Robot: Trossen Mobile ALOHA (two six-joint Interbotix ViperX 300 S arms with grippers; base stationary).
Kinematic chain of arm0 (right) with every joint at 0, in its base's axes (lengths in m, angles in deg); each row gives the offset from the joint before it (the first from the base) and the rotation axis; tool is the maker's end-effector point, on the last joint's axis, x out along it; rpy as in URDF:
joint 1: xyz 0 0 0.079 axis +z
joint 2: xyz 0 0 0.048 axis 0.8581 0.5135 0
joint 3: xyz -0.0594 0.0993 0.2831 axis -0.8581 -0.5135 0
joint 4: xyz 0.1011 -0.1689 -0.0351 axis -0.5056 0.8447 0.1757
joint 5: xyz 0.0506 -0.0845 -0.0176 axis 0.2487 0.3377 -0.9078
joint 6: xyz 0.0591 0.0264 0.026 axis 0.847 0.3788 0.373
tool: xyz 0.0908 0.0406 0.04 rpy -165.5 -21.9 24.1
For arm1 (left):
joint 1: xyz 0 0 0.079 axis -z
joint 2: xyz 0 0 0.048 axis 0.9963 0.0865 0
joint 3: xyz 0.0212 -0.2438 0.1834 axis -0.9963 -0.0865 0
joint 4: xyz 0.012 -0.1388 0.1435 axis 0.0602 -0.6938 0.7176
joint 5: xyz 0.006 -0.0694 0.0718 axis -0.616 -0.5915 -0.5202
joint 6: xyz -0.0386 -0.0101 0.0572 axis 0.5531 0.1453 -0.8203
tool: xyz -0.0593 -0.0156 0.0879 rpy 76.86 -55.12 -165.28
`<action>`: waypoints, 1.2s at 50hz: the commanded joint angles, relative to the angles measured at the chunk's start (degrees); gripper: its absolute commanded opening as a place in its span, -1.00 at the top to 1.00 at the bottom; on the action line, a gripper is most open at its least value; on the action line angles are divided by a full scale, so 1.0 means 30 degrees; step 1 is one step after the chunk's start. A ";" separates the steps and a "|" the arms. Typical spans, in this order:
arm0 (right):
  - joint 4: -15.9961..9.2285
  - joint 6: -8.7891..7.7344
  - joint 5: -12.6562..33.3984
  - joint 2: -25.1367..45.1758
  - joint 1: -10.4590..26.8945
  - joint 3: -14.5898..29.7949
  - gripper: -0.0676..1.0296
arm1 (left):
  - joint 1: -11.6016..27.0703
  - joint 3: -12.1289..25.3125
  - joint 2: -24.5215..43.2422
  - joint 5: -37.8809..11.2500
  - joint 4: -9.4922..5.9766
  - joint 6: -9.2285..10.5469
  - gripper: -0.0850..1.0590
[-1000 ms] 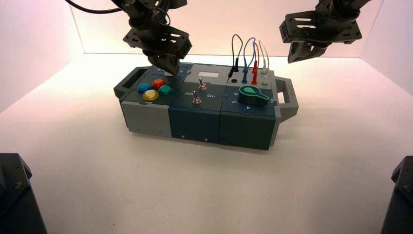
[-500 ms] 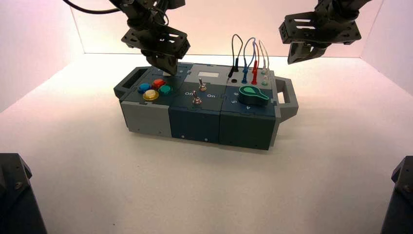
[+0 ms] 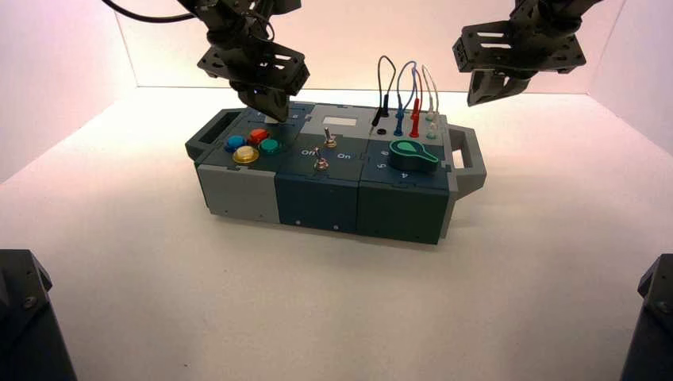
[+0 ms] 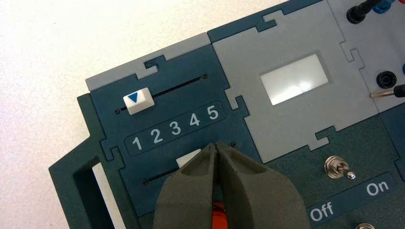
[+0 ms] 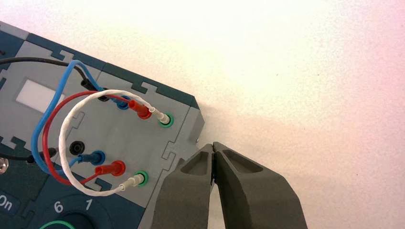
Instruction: Move the bottom slider to position 3.
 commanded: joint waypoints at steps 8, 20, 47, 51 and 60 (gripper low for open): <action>0.0059 -0.0029 -0.0029 -0.0205 -0.0029 0.0439 0.92 | 0.0762 0.0322 -0.0762 0.0293 -0.0059 -0.0029 0.91; 0.0059 -0.0029 -0.0029 -0.0205 -0.0029 0.0469 0.92 | 0.0762 0.0029 -0.1406 0.0703 -0.0059 -0.0059 0.91; 0.0059 -0.0029 -0.0029 -0.0176 0.0000 0.0469 0.92 | 0.0527 -0.2812 -0.5068 0.4512 -0.0059 -0.0029 0.91; 0.0059 -0.0029 -0.0029 -0.0176 -0.0029 0.0469 0.92 | 0.0205 -0.3311 -0.5684 0.5098 -0.0059 -0.0029 0.91; 0.0117 -0.0029 -0.0029 -0.0176 -0.0029 0.0469 0.92 | -0.1318 -0.4453 -0.6826 0.5859 -0.0088 0.0000 0.91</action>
